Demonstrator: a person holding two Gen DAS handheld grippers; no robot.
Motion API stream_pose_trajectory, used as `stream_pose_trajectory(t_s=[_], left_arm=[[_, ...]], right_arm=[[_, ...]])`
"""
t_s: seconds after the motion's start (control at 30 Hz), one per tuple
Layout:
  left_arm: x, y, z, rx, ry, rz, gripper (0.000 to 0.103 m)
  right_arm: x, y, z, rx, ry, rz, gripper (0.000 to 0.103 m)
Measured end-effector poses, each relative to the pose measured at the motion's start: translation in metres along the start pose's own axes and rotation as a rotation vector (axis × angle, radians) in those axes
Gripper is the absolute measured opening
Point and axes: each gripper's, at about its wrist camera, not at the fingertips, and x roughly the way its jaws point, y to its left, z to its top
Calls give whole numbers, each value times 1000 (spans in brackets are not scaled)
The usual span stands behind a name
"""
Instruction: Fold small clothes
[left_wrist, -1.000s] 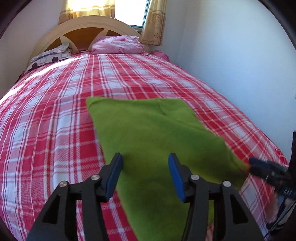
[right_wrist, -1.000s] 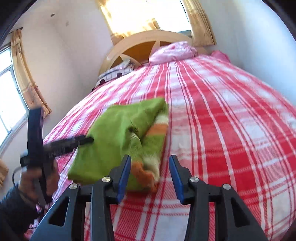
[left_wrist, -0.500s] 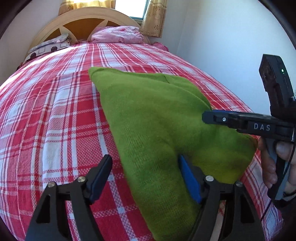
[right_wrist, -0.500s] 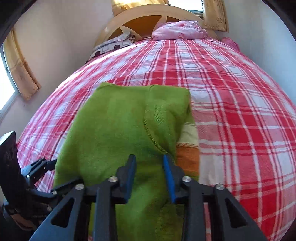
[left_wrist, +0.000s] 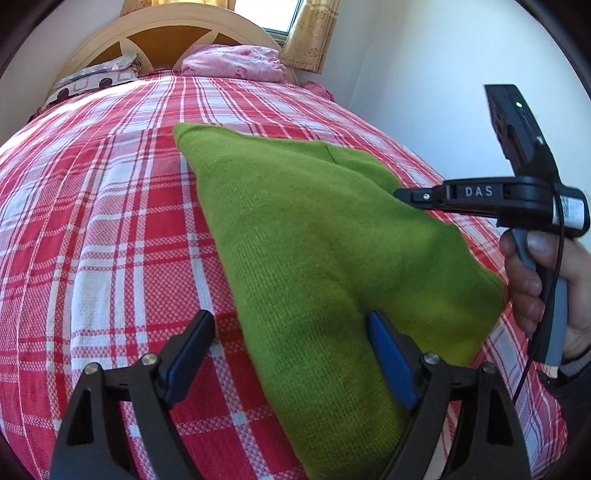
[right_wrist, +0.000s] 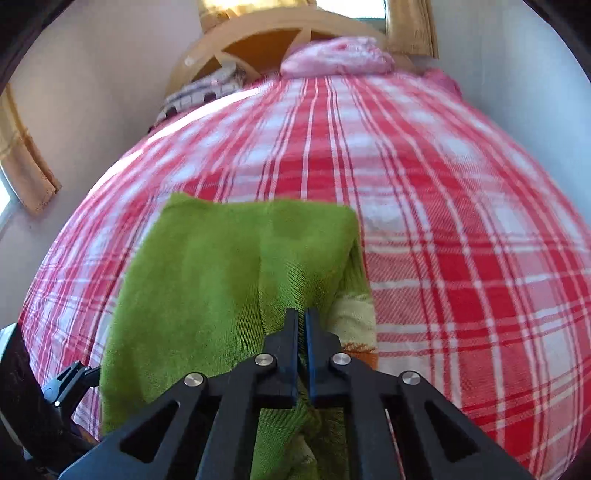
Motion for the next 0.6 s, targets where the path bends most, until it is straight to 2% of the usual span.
stream_pose_trajectory(t_s=[0.07, 0.17, 0.23, 0.3, 0.4, 0.47, 0.53, 0.57, 0.6], left_arm=[[1, -2, 0, 8, 6, 23, 97], [6, -11, -1, 54, 28, 57, 100], [7, -15, -2, 72, 40, 69, 102], [7, -13, -2, 66, 41, 68, 102], [6, -11, -2, 59, 42, 65, 103], [7, -12, -2, 61, 44, 66, 103], [7, -12, -2, 61, 45, 66, 103], [7, -12, -2, 61, 45, 66, 103], [7, -12, -2, 61, 45, 67, 103]], right_arm=[[-6, -5, 1, 0, -31, -37, 2], [19, -11, -5, -31, 37, -83, 2], [23, -10, -8, -57, 33, -90, 3], [9, -7, -8, -41, -8, -103, 17], [-27, 15, -13, -88, -111, -42, 23], [-44, 39, -22, -167, -142, 48, 26], [-40, 55, -32, -226, -84, 117, 26], [-34, 57, -36, -237, -55, 115, 26], [-27, 56, -39, -242, -34, 78, 26]])
